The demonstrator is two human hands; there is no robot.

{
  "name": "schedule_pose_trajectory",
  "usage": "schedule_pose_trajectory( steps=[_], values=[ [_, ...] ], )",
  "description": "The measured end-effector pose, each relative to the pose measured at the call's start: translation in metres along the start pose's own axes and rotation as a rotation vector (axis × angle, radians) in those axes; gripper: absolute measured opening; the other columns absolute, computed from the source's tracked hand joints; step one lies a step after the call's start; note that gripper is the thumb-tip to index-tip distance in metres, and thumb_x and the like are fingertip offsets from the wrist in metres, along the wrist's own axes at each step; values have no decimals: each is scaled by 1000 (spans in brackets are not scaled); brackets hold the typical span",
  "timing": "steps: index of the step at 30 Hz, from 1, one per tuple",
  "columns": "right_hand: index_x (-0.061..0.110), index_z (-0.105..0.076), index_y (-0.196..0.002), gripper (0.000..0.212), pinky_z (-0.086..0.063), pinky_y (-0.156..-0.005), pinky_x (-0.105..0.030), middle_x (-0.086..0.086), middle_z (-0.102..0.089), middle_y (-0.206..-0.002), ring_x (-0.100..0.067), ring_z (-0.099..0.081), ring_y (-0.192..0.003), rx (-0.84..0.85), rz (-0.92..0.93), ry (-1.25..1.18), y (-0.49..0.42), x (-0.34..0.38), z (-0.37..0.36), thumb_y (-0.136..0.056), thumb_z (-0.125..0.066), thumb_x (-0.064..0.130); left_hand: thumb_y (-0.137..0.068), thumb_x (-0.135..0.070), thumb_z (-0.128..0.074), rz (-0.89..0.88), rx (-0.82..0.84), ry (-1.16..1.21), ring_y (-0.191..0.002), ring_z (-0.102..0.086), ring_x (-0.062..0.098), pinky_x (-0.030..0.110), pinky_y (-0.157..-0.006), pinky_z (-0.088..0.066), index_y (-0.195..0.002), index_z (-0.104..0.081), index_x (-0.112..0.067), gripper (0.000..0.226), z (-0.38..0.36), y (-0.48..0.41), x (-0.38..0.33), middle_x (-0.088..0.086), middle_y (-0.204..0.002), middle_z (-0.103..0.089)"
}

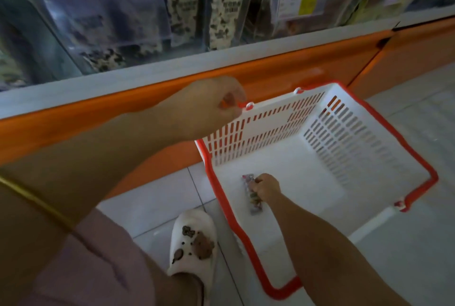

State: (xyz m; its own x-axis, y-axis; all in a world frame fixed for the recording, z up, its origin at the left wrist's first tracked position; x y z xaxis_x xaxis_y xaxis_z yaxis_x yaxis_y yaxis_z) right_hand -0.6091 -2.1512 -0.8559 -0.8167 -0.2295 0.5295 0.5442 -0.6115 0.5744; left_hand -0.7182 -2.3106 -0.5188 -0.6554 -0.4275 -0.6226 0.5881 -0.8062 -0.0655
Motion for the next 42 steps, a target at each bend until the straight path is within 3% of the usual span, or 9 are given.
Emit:
schedule_pose_trajectory(
  steps=[5, 9, 14, 20, 24, 28, 33, 35, 42],
  values=[
    [6, -58, -90, 18, -48, -79, -30, -14, -61, -92, -27, -62, -95, -45, 101, 217, 8, 30, 29, -90, -57, 24, -91, -27, -54, 10, 11, 13, -84, -54, 0, 12, -62, -40, -114, -56, -26, 23, 7, 2, -5, -13, -106, -51],
    [8, -58, -86, 5, -56, -69, -33, -7, -64, -80, -18, -62, -71, 66, 236, 21, 58, 120, 75, -89, -54, 11, -92, -25, -55, 3, -53, 12, -79, -49, -1, 5, -64, -39, -115, -58, -22, 24, 36, 13, -19, -12, -100, -50],
    [15, -64, -86, 10, -50, -50, -20, -1, -69, -73, -11, -67, -60, 216, 738, -21, 215, 279, 106, -91, -58, 20, -93, -17, -53, -17, -224, 68, -69, -50, -2, 3, -59, -38, -105, -60, -18, 14, 109, 58, -32, -13, -84, -53],
    [14, -64, -85, 12, -54, -51, -25, -2, -67, -74, -11, -65, -59, 161, 1207, -136, 381, 421, 94, -94, -56, 17, -93, -10, -50, 113, -620, 142, -74, -58, 13, 27, -62, -48, -98, -62, -15, 14, 225, 155, 14, 1, -84, -63],
    [8, -62, -91, 9, -54, -55, -28, -4, -64, -77, -12, -63, -62, 48, 1298, -77, 409, 476, 55, -93, -54, 12, -94, -7, -48, 231, -742, -73, -76, -53, 9, 14, -61, -39, -106, -65, -11, 21, 269, 199, 53, -3, -92, -62],
    [12, -67, -92, 9, -47, -68, -23, 4, -58, -82, -11, -57, -77, -203, 1363, 155, 397, 508, 39, -88, -59, 9, -93, -10, -50, 297, -701, -291, -104, -56, 27, 35, -88, -45, -115, -63, -8, 26, 282, 200, 81, 13, -122, -59],
    [14, -70, -89, 6, -42, -63, -12, 10, -58, -78, -1, -54, -71, -124, 1351, 316, 370, 509, 33, -83, -69, 13, -94, -31, -41, 219, -444, -509, -109, -50, 34, 47, -94, -40, -117, -57, -9, 36, 264, 157, 88, 11, -108, -57],
    [17, -71, -86, 7, -40, -61, -10, 13, -59, -76, 2, -53, -72, -93, 1359, 363, 366, 505, 31, -81, -72, 21, -94, -42, -32, 255, -380, -549, -130, -37, 29, 52, -107, -28, -132, -47, -19, 47, 252, 151, 99, 7, -130, -50],
    [30, -71, -91, 13, -37, -77, -32, 7, -51, -84, -19, -42, -97, -274, 1368, 713, 370, 497, 15, -79, -71, 36, -98, -43, -18, 304, -313, -657, -145, -8, 17, 49, -115, -11, -148, -15, -32, 52, 238, 150, 124, -3, -157, -16]
  ],
)
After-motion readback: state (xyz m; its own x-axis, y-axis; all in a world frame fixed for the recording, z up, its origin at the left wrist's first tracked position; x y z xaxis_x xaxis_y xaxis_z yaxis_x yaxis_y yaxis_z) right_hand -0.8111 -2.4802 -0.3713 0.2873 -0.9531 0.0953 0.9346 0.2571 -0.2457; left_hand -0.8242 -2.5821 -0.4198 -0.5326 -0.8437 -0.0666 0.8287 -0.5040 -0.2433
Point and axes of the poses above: each hand's wrist, its own y-axis away from the middle knuckle, its own z-axis out of the back of the hand, x = y × z, the point moved 10 cm from there along -y, towards the middle knuckle
